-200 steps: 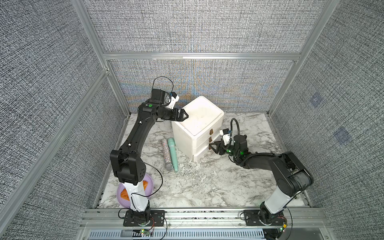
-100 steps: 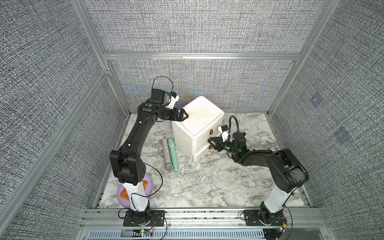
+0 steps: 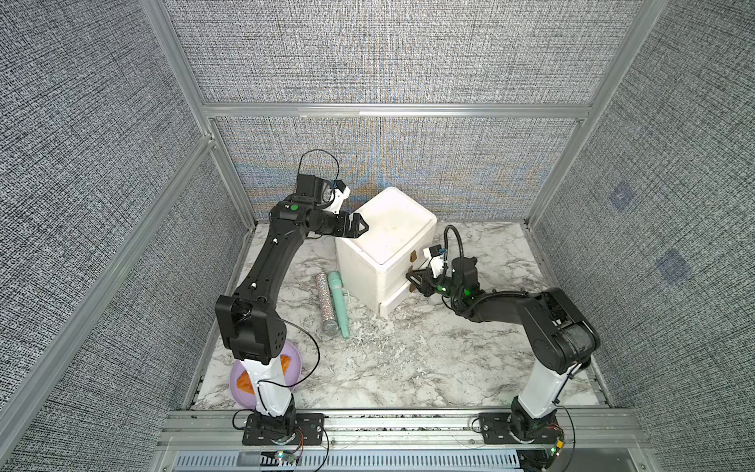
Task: Take the microphone out of the drawer
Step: Open the drawer in the storage box.
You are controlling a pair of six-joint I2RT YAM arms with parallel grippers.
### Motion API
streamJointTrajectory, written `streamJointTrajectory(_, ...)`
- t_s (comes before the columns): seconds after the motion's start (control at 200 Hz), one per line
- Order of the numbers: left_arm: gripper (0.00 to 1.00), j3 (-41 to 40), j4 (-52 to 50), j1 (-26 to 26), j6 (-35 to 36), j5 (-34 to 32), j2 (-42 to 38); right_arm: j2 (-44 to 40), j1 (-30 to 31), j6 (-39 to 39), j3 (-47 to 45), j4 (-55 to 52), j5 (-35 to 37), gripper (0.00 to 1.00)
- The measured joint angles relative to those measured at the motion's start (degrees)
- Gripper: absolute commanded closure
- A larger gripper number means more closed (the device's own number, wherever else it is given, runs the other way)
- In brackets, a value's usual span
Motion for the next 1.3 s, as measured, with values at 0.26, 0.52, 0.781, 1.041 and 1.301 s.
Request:
streamJointTrajectory(0.26, 0.0, 0.0, 0.09, 0.0, 0.02, -0.35, 0.0, 0.44, 0.04, -0.26, 0.7, -0.44, 0.26, 0.85)
streamJointTrajectory(0.52, 0.0, -0.02, 0.11, 0.0, 0.0, -0.35, 0.0, -0.24, 0.04, -0.31, -0.07, -0.42, 0.68, 1.0)
streamJointTrajectory(0.781, 0.0, -0.02, 0.11, 0.0, 0.0, -0.35, 0.0, -1.92, 0.07, -0.5, -1.33, -0.46, 1.05, 1.0)
streamJointTrajectory(1.041, 0.0, -0.11, 0.09, -0.09, -0.02, 0.2, 0.0, -4.31, -0.22, -0.96, -4.22, -0.22, 1.51, 1.0)
streamJointTrajectory(1.301, 0.0, -0.13, 0.04, -0.09, -0.04, 0.61, 0.0, -6.62, -0.76, -1.16, -6.88, 0.07, 1.55, 1.0)
